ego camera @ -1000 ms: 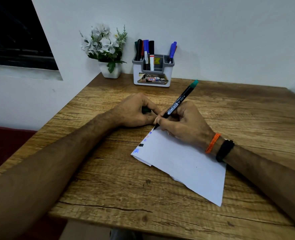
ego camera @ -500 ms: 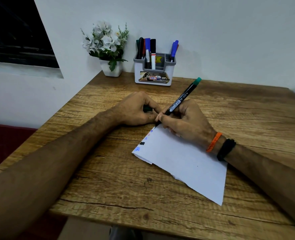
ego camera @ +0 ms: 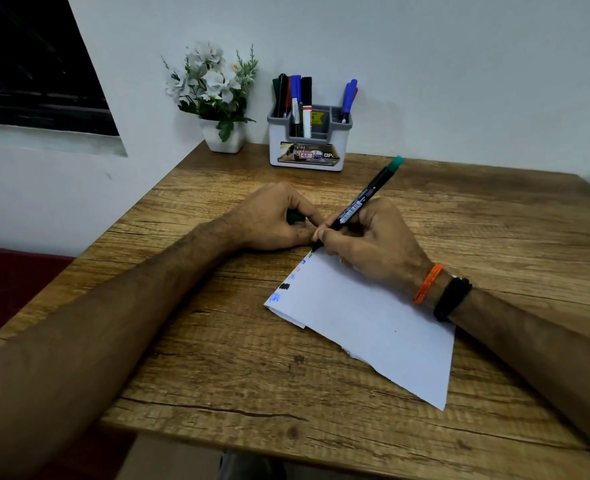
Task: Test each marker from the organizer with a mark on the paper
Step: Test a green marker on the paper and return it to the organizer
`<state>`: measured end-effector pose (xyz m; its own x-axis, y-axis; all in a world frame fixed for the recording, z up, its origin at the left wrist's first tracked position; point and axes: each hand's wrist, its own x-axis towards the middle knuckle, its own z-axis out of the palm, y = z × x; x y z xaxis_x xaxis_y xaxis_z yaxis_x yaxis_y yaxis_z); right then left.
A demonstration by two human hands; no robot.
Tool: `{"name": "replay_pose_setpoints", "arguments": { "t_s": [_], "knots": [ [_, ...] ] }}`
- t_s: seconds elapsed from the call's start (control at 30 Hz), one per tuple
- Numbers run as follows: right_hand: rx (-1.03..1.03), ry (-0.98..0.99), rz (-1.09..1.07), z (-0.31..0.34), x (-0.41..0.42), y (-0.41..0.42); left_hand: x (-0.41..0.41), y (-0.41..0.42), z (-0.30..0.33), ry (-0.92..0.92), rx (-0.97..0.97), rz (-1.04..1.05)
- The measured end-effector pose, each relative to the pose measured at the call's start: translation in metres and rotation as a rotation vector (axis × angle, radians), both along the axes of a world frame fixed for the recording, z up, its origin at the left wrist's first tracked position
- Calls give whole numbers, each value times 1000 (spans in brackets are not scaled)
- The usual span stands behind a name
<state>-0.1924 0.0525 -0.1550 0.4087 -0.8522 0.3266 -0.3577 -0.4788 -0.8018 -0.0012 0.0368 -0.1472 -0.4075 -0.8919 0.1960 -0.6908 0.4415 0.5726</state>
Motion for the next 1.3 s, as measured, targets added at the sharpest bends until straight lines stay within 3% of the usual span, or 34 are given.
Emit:
{"name": "replay_pose_setpoints", "arguments": {
  "t_s": [0.77, 0.97, 1.2, 1.3],
  "knots": [
    [1, 15, -2, -1, -1, -2, 0, 0, 0, -11, -7, -5],
    [99, -232, 28, 8, -4, -3, -2, 2, 2, 16, 8, -6],
    [214, -347, 59, 13, -8, -10, 2, 2, 3, 113, -37, 64],
    [439, -496, 72, 18, -11, -14, 5, -1, 3, 330, 52, 116]
  ]
}}
